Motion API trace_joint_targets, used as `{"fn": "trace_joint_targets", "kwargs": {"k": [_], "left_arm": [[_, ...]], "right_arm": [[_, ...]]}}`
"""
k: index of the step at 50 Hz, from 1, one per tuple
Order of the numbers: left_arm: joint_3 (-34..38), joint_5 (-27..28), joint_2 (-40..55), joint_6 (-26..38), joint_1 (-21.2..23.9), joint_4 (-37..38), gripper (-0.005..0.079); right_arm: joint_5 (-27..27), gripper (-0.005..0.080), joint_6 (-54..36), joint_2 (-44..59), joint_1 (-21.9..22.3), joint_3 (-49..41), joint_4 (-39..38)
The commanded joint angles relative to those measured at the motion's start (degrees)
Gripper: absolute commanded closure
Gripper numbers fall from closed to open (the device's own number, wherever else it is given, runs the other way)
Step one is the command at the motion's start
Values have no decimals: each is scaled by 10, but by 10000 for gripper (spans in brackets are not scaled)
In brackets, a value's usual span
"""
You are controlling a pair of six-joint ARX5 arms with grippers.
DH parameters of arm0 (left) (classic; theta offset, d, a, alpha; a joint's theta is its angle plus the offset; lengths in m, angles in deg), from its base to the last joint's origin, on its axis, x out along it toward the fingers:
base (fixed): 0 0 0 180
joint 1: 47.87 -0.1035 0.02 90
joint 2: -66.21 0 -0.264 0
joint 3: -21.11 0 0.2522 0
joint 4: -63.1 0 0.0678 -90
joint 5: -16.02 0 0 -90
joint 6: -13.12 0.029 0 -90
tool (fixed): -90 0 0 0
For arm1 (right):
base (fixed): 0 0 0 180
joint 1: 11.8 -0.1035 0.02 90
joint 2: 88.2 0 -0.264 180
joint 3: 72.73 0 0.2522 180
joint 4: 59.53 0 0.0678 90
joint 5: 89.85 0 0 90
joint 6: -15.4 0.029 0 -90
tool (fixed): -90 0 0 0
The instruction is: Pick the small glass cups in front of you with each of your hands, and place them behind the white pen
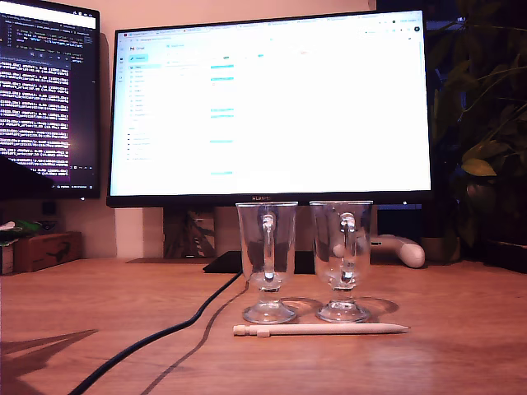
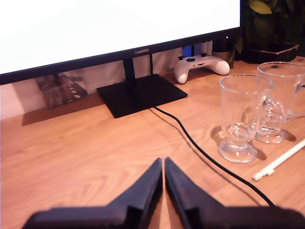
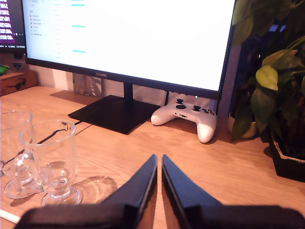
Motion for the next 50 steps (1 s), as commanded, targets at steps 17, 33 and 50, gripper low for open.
{"fn": "trace_joint_targets", "kwargs": {"k": [17, 33, 50], "left_arm": [[17, -56, -179, -36, 2, 178, 762], [17, -79, -312, -66, 2, 318, 761], [11, -90, -401, -107, 4, 431, 761]], "right_arm": [[-1, 763, 15, -2, 1, -7, 11], [-2, 763, 16, -17, 1, -7, 37], [-12, 763, 45, -54, 1, -7, 74]]}}
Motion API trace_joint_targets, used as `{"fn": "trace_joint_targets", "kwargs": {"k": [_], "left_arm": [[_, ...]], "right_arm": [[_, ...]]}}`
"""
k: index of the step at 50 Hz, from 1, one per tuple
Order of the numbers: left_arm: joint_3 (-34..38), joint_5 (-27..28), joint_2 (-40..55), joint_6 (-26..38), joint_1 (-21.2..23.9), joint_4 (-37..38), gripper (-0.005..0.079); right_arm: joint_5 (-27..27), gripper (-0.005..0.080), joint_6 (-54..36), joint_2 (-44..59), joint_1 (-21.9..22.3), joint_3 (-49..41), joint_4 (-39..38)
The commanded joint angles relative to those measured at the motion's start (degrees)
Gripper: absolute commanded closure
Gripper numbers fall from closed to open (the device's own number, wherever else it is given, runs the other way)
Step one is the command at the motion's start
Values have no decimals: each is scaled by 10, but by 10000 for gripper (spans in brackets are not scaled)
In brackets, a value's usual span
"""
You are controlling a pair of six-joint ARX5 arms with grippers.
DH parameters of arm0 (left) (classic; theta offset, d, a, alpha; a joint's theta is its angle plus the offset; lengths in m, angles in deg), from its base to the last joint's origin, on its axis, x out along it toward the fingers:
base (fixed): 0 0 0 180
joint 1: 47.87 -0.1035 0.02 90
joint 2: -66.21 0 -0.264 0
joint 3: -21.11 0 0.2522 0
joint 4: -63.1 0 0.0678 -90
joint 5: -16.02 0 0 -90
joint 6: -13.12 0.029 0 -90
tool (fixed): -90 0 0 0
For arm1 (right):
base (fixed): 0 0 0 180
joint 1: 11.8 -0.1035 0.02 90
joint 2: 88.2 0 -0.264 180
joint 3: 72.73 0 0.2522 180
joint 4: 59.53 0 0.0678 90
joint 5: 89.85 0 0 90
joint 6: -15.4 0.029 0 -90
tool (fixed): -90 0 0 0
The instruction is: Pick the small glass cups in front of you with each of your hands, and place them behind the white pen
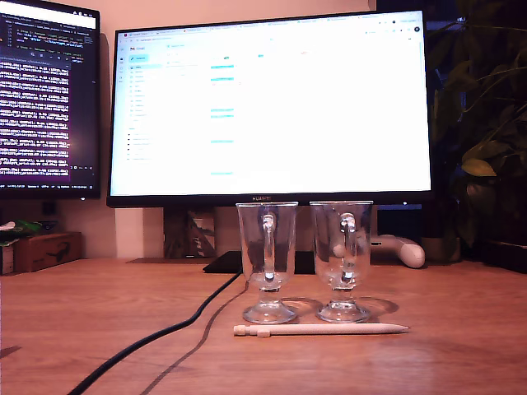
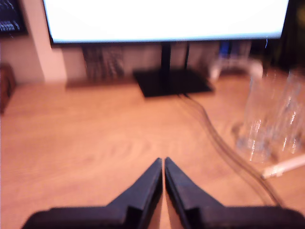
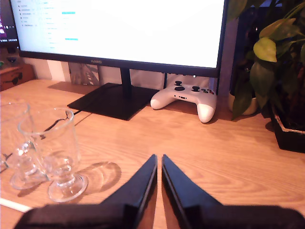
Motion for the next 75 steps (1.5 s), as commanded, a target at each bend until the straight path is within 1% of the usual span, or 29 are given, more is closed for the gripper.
{"fn": "trace_joint_targets", "kwargs": {"k": [1, 8, 10, 15, 21, 31, 46, 51, 65, 75], "left_arm": [[15, -3, -5, -6, 5, 17, 761], [12, -32, -5, -2, 14, 21, 761], [12, -54, -5, 9, 16, 20, 761], [12, -60, -5, 25, 17, 23, 761], [12, -52, -5, 19, 18, 23, 761], [12, -52, -5, 19, 18, 23, 761], [12, -54, -5, 19, 16, 23, 761], [12, -47, -5, 19, -2, 23, 761], [12, -47, -5, 19, -83, 23, 761], [12, -47, -5, 19, -127, 23, 761]], "right_arm": [[0, 763, 9, -13, 1, -7, 2], [-1, 763, 14, -58, 1, -7, -11], [-1, 763, 14, -73, 1, -7, -18], [0, 763, 19, -120, 1, -7, -14], [5, 763, 57, -127, 1, -5, 29], [5, 763, 54, -127, 1, -5, 147], [4, 763, 54, -127, 1, -4, 146], [4, 763, 54, -127, 1, -4, 146], [4, 763, 54, -127, 1, -4, 146], [4, 763, 54, -127, 1, -4, 146]]}}
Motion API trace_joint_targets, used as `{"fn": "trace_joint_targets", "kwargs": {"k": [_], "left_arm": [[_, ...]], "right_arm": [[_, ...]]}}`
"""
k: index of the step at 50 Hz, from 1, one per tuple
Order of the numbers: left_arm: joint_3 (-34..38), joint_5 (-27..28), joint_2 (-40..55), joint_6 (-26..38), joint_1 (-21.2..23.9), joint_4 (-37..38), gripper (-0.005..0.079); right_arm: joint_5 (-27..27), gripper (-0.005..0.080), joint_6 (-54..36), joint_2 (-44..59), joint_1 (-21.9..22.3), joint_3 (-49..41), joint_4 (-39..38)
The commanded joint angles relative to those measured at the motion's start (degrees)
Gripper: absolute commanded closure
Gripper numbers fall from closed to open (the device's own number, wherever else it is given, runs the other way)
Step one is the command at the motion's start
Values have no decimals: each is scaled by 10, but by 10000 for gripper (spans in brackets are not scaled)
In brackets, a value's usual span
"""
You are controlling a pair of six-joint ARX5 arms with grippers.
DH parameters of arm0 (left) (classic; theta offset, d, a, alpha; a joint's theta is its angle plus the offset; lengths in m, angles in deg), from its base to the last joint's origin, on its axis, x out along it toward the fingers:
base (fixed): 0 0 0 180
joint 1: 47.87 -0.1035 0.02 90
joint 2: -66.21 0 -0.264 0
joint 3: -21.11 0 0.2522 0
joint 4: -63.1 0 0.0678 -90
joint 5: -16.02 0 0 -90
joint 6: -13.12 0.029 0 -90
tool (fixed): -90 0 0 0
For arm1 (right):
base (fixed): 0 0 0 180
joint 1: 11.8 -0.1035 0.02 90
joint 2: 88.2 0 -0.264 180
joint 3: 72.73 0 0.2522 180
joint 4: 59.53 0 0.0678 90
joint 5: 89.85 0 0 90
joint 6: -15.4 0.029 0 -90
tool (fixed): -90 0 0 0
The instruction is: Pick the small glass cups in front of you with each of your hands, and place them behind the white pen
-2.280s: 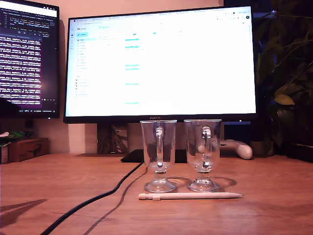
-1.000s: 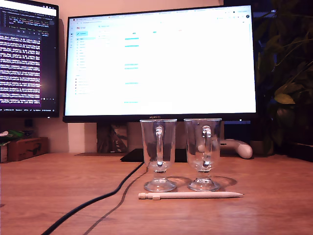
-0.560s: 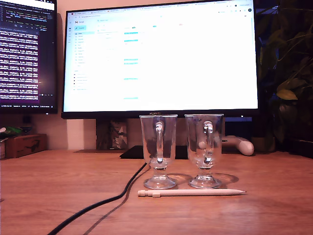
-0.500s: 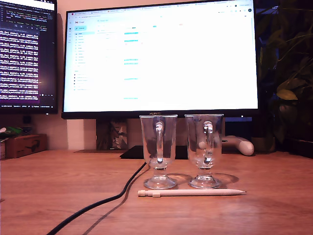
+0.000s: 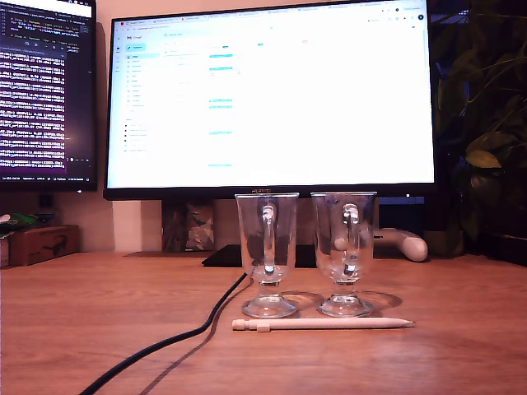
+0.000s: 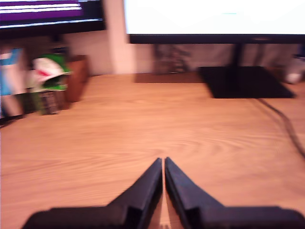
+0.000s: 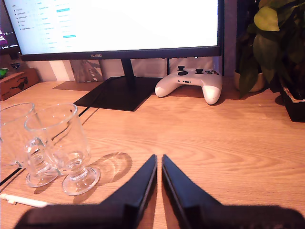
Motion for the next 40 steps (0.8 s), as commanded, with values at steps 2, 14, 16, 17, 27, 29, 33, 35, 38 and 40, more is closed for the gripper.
{"fn": "trace_joint_targets", "kwargs": {"k": [2, 14, 16, 17, 27, 29, 33, 35, 38, 40], "left_arm": [[14, 2, -5, 0, -13, 14, 761], [14, 2, -5, 0, -19, 14, 761], [14, 2, -5, 0, -19, 14, 761], [14, 2, -5, 0, -19, 14, 761], [14, 2, -5, 0, -19, 14, 761], [14, 2, -5, 0, -19, 14, 761], [14, 2, -5, 0, -19, 13, 761], [14, 2, -5, 0, -19, 14, 761], [14, 2, -5, 0, -19, 14, 761], [14, 2, -5, 0, -19, 13, 761]], "right_arm": [[2, 763, 1, -2, 1, -8, -5], [2, 763, 1, -2, 1, -8, -5], [2, 763, 1, -2, 1, -8, -5], [2, 763, 1, -2, 1, -8, -5], [2, 763, 1, -2, 1, -8, -5], [2, 763, 1, -2, 1, -8, -5], [2, 763, 0, -2, 1, -8, -5], [2, 763, 0, -2, 1, -8, -5], [0, 763, -6, -2, 1, -8, -6], [-6, 763, -24, -2, 1, -8, -5]]}}
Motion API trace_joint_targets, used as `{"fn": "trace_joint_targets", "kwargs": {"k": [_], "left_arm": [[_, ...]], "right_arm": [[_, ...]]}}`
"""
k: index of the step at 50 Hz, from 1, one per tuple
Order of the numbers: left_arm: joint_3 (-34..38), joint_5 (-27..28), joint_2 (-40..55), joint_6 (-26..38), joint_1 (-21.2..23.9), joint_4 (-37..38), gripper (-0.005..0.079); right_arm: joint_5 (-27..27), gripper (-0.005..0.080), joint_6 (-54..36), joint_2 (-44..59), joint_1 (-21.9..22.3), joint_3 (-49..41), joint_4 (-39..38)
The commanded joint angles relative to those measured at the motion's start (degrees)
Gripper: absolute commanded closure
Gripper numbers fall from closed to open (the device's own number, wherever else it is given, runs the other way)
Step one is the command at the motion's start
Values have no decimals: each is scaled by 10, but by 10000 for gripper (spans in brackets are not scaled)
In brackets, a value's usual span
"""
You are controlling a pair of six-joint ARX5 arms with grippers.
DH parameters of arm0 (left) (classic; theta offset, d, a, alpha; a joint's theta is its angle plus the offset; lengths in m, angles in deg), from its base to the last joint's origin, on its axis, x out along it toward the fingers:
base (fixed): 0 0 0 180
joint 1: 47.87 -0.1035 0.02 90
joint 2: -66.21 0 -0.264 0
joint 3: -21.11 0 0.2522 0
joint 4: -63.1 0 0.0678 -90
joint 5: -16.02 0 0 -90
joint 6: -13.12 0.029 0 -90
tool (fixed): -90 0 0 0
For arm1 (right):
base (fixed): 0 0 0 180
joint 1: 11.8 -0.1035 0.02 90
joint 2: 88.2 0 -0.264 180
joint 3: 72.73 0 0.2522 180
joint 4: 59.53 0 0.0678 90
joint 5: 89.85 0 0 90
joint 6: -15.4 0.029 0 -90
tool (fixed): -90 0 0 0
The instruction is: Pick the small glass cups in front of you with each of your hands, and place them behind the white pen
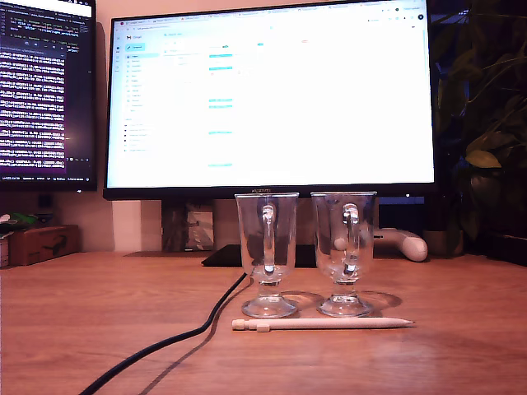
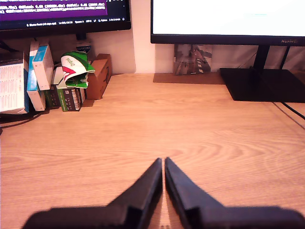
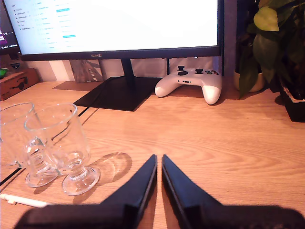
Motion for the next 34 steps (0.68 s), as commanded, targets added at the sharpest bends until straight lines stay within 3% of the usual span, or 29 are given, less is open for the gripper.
{"fn": "trace_joint_targets", "kwargs": {"k": [1, 18, 26, 34], "left_arm": [[14, 2, -5, 0, -1, 14, 761], [14, 2, -5, 0, -1, 13, 761], [14, 2, -5, 0, -1, 14, 761], [14, 2, -5, 0, -1, 13, 761]], "right_arm": [[-7, 763, -20, -2, 1, -8, -5], [-118, 763, -11, -2, 1, -8, -2], [-209, 763, 41, -2, 1, -8, -2], [-221, 763, 48, -2, 1, -8, -2]]}}
